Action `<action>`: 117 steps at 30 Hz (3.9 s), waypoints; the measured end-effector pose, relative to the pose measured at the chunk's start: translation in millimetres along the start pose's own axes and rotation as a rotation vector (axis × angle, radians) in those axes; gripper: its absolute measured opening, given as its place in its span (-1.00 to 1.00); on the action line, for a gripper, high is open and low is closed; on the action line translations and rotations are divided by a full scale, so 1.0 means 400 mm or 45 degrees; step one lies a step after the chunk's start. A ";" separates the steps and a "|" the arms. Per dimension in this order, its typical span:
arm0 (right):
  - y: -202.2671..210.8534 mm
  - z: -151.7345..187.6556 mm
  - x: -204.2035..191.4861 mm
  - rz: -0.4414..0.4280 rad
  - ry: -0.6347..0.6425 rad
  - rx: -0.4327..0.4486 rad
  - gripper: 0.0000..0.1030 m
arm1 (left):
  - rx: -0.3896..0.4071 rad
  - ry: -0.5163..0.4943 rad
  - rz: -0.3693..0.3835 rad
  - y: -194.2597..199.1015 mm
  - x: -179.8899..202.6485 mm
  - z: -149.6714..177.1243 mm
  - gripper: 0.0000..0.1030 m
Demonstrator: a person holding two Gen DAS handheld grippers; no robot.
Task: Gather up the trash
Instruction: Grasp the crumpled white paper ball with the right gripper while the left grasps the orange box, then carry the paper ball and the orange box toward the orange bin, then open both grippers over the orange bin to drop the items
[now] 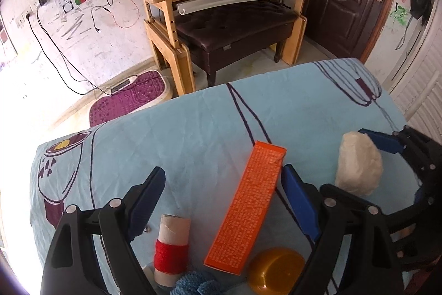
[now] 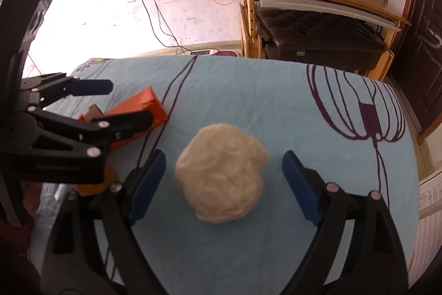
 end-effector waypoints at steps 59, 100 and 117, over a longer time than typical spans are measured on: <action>0.346 0.155 0.371 -0.004 -0.358 0.341 0.03 | 0.163 -0.316 0.037 0.220 0.445 -0.065 -0.65; 0.422 0.438 0.792 0.126 -0.736 0.376 0.05 | 0.011 -0.599 0.309 0.097 1.032 -0.086 -0.64; 0.373 0.452 0.779 0.103 -0.729 0.310 0.18 | 0.019 -0.514 0.323 0.113 0.988 -0.078 -0.06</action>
Point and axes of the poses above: each gripper's, at about its wrist camera, not at the fingertips, and y roughly against the way its jaws point, x to its right, z to its underside, the point moved 3 cm from there along -y, roughly the way its jaws point, and after that the axes turned 9 degrees about -y, right-handed, at the moved point
